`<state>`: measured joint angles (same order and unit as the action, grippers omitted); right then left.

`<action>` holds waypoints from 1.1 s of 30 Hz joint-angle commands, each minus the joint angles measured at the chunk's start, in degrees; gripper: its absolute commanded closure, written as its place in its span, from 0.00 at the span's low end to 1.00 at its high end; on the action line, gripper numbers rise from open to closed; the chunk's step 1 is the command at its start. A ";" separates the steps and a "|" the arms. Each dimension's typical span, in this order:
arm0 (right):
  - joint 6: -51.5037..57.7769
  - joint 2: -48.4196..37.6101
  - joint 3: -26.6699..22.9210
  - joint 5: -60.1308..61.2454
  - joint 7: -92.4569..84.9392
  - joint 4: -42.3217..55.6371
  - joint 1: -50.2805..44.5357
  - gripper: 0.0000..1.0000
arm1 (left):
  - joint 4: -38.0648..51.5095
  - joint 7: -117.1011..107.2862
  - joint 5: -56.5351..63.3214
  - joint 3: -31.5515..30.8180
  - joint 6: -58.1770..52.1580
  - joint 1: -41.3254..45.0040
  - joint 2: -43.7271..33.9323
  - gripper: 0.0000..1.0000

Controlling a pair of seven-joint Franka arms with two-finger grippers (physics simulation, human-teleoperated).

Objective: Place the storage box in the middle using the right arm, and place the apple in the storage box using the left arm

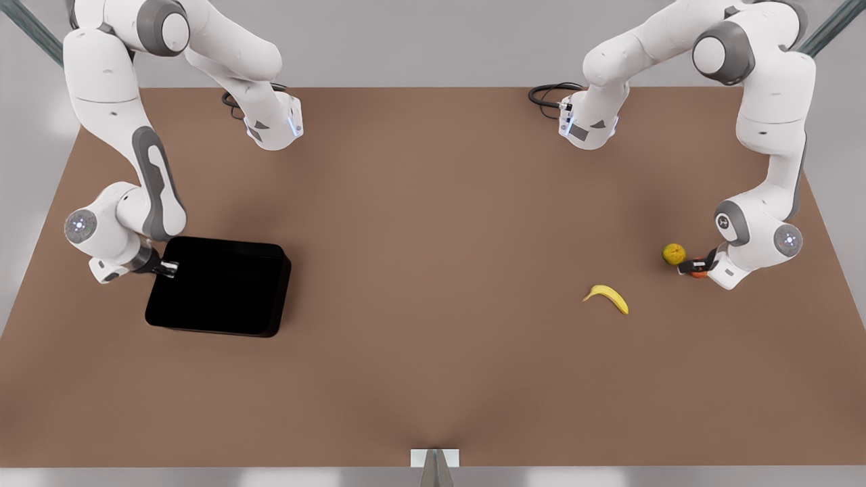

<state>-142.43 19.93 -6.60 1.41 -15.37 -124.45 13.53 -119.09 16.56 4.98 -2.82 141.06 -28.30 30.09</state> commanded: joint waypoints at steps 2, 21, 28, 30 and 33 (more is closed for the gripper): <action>5.84 -2.09 0.01 -0.01 -0.10 1.49 0.01 0.79 | 0.61 0.05 0.03 0.09 0.00 0.00 0.23 0.00; 25.62 -4.29 11.43 5.09 10.97 16.61 -4.56 0.79 | 1.06 0.05 0.12 0.09 -0.09 0.00 0.32 0.29; 28.26 -2.01 11.52 5.18 24.07 21.62 -20.55 0.79 | 1.06 0.05 0.12 0.09 -0.09 0.00 0.32 0.29; 27.91 -1.04 11.52 5.35 28.55 22.50 -24.42 0.79 | 1.06 0.05 0.12 0.09 -0.18 0.00 0.32 0.32; 26.59 0.54 11.52 5.35 34.18 23.29 -29.52 0.79 | 1.06 0.05 0.12 0.09 -0.09 0.09 0.32 0.35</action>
<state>-116.89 20.83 4.92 7.06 20.37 -101.09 -17.42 -118.04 16.60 5.14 -2.72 140.91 -28.21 30.41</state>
